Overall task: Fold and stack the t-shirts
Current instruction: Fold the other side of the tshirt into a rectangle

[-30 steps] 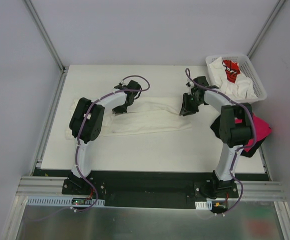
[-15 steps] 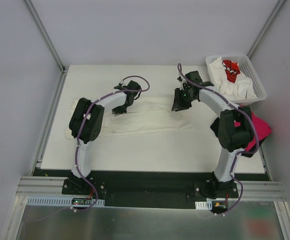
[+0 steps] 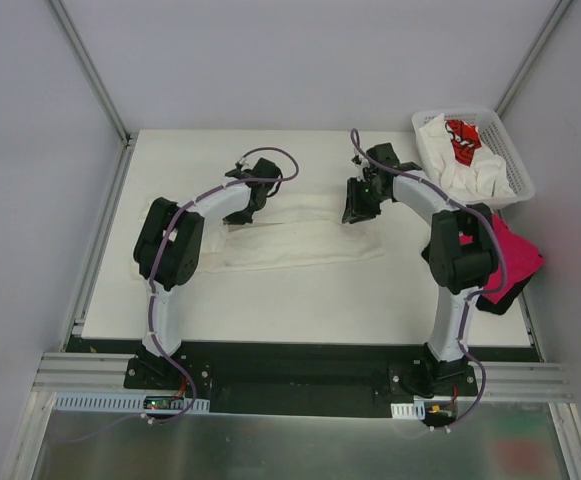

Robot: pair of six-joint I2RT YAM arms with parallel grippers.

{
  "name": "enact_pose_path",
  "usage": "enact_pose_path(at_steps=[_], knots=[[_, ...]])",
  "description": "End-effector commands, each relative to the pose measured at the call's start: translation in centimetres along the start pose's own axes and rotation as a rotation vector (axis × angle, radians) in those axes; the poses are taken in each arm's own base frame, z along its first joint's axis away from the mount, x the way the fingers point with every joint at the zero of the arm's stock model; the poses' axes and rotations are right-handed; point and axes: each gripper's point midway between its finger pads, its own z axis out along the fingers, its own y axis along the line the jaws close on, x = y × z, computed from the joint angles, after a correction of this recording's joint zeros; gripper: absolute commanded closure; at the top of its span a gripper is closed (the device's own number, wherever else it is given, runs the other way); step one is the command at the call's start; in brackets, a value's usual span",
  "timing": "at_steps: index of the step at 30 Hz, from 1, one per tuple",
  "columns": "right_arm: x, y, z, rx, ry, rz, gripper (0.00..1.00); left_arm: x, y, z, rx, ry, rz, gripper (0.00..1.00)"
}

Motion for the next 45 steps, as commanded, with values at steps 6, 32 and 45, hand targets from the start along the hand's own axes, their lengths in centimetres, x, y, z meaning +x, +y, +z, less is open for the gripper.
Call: enact_pose_path(at_steps=[6,32,45], knots=[[-1.0,-0.3,0.6,-0.019,-0.013,-0.005,0.69,-1.2,1.4,-2.4,-0.008,-0.055,-0.028,0.96],[0.2,-2.9,0.9,0.099,-0.033,0.032,0.67,-0.9,2.1,-3.0,-0.015,-0.062,-0.026,0.95],[0.2,-6.5,-0.6,0.17,-0.068,0.079,0.67,-0.8,2.3,-3.0,-0.027,-0.067,-0.023,0.95]])
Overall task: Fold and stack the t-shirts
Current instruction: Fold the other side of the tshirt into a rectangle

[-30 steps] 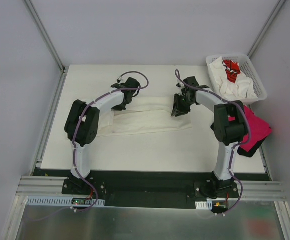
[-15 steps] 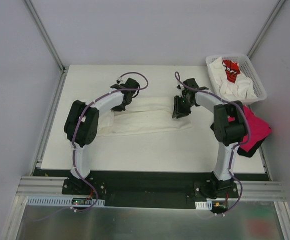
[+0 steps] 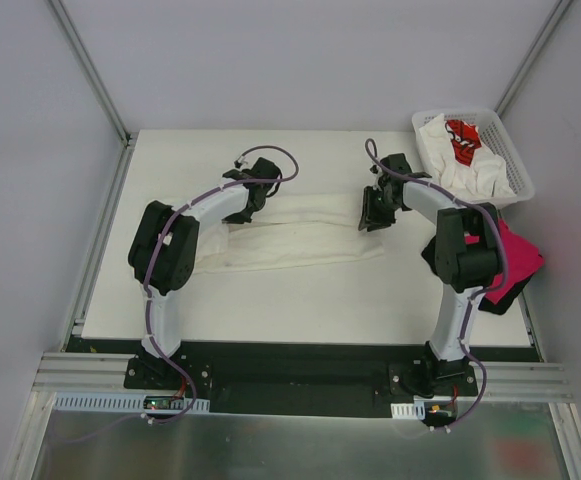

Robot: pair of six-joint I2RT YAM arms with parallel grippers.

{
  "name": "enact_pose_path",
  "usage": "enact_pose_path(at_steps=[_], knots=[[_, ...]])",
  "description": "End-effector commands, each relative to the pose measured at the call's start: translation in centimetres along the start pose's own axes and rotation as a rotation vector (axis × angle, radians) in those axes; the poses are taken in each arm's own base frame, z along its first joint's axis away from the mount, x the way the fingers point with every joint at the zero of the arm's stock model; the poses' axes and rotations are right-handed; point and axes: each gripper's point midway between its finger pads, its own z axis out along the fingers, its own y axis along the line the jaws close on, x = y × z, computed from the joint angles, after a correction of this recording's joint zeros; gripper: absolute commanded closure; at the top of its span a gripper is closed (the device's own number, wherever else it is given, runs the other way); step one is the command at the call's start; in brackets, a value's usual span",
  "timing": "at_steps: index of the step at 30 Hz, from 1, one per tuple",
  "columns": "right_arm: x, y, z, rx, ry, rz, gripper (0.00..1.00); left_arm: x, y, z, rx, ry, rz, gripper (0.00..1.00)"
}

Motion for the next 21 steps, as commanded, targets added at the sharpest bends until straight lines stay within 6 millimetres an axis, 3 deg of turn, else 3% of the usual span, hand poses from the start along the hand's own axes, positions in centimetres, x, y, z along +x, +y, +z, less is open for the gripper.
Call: enact_pose_path(at_steps=[1,11,21], knots=[[-1.5,-0.9,-2.2,0.04,-0.079,-0.005,0.67,-0.7,1.4,-1.7,-0.025,-0.04,-0.01,0.95],[-1.6,-0.9,-1.7,0.02,-0.083,0.018,0.67,-0.5,1.2,-1.7,-0.028,-0.04,-0.008,0.95],[-3.0,-0.6,-1.2,0.009,-0.097,0.023,0.67,-0.4,1.2,-1.7,-0.033,-0.038,-0.012,0.95]])
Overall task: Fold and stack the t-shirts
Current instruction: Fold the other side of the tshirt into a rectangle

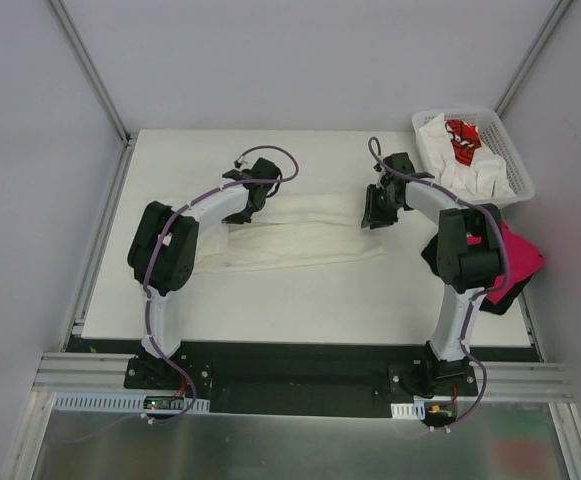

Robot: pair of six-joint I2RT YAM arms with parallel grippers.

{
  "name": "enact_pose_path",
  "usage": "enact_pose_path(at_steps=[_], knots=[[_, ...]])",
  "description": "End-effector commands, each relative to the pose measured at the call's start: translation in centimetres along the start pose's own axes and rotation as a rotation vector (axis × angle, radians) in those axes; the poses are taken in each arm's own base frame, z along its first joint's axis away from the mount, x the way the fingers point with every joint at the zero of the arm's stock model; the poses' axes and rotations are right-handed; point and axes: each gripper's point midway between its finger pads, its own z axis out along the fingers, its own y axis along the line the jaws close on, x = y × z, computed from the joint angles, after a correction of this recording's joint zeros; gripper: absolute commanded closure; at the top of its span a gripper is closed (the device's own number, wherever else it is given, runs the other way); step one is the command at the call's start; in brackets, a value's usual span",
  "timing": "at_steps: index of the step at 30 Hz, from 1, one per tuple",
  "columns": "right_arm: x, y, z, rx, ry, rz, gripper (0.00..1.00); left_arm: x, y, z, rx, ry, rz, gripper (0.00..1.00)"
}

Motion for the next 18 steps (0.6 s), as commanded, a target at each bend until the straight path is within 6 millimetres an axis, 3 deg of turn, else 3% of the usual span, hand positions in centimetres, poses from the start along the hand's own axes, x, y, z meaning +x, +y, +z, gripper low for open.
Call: enact_pose_path(at_steps=[1,5,7,10,18], knots=[[-2.3,0.5,-0.6,-0.012,-0.061,0.004,0.67,-0.4,1.3,-1.5,-0.029,-0.031,-0.017,0.95],[-2.4,0.4,-0.4,-0.01,-0.06,0.0,0.87,-0.5,1.2,-1.4,-0.027,-0.032,-0.021,0.95],[-2.3,0.3,-0.3,-0.005,-0.058,0.002,0.88,-0.4,1.2,-1.4,-0.026,-0.031,-0.021,0.95],[-2.2,0.1,-0.2,0.005,-0.057,0.002,0.86,-0.4,1.1,-1.4,-0.025,-0.03,-0.021,0.95],[-2.7,-1.1,-0.5,0.033,-0.066,0.019,0.7,-0.4,0.8,-1.3,-0.01,-0.025,-0.021,0.96]])
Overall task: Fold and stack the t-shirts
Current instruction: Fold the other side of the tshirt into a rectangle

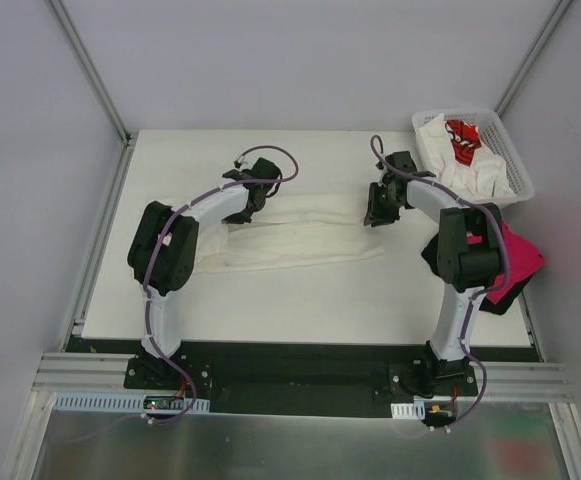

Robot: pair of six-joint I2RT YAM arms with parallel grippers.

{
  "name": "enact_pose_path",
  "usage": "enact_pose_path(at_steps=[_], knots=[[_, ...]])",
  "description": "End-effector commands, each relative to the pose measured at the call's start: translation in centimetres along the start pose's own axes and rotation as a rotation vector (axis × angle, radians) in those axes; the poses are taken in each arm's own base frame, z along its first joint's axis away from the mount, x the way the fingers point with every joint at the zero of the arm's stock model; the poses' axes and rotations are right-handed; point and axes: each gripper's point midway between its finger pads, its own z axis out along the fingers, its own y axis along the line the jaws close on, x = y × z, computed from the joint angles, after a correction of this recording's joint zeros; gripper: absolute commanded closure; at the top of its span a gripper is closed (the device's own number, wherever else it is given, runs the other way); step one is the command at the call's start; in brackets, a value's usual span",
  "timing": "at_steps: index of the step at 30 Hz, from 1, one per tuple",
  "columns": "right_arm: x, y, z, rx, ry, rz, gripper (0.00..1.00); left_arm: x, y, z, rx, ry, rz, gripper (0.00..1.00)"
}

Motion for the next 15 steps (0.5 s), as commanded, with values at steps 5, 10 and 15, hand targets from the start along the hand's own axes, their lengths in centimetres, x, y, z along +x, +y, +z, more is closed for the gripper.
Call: enact_pose_path(at_steps=[5,10,15], knots=[[-2.56,-0.41,-0.15,0.012,-0.059,0.008,0.69,-0.41,0.85,-1.57,-0.007,-0.03,-0.018,0.96],[-3.0,0.04,0.3,-0.011,-0.055,0.014,0.68,-0.28,0.68,-1.33,-0.008,-0.023,-0.009,0.96],[-2.68,-0.08,0.47,-0.012,-0.05,0.016,0.84,-0.15,0.62,-1.18,-0.011,-0.019,-0.008,0.96]])
